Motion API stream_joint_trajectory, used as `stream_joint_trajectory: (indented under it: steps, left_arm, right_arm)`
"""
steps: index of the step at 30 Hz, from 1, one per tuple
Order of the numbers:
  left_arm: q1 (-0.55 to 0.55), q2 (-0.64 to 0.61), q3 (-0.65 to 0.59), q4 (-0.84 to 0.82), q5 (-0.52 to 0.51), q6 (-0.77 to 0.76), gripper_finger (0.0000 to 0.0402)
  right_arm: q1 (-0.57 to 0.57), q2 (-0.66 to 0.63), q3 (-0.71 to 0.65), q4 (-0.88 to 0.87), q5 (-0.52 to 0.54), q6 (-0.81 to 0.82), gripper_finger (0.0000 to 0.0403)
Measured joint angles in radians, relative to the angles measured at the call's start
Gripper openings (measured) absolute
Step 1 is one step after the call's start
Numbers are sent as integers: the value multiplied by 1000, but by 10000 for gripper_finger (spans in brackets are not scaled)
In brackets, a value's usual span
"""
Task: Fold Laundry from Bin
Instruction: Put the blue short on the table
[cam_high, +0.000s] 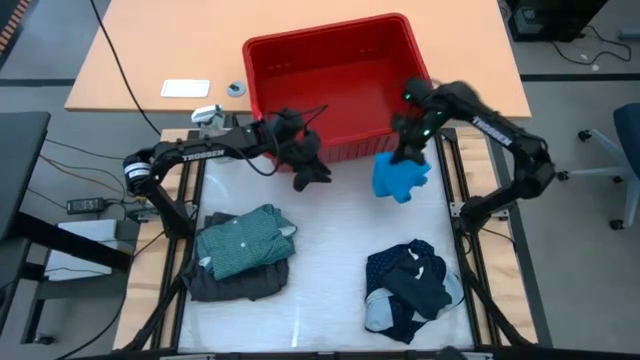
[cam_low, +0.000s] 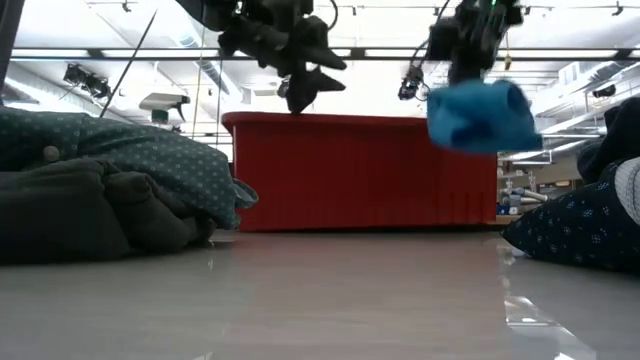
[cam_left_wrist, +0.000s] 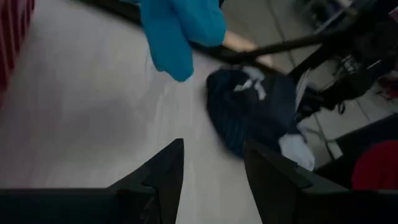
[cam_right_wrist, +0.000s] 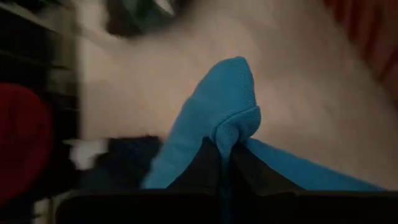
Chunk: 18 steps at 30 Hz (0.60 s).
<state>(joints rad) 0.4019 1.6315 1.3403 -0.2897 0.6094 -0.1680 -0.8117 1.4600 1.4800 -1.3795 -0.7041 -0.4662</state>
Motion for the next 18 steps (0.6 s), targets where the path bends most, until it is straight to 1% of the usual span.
stream_joint_trajectory:
  steps: [2,4,7,8,10,12,13,15,17,18]
  left_arm:
    - [7,1,1,-50,-5,16,171]
    - [17,1,2,-94,-54,37,171]
    - [44,0,3,-117,-184,58,171]
    - [53,0,2,-122,-235,74,171]
    - [78,6,2,-110,-345,155,171]
    - [112,10,2,-74,-439,251,171]
    - [132,11,1,-63,-486,284,171]
    - [175,11,0,-17,-550,305,171]
    - [217,10,1,24,-556,268,171]
    - [237,5,1,32,-544,219,171]
  right_arm:
    - [19,16,-75,88,77,26,17]
    - [25,28,-126,180,182,85,17]
    - [23,52,-160,383,371,130,17]
    - [14,64,-159,436,418,139,15]
    - [10,60,-157,518,511,160,13]
    - [-10,61,-134,670,548,154,13]
    - [-23,63,-123,714,576,152,13]
    - [-53,82,-86,735,572,152,13]
    - [-76,110,-42,716,539,161,13]
    - [-82,115,-19,691,513,177,13]
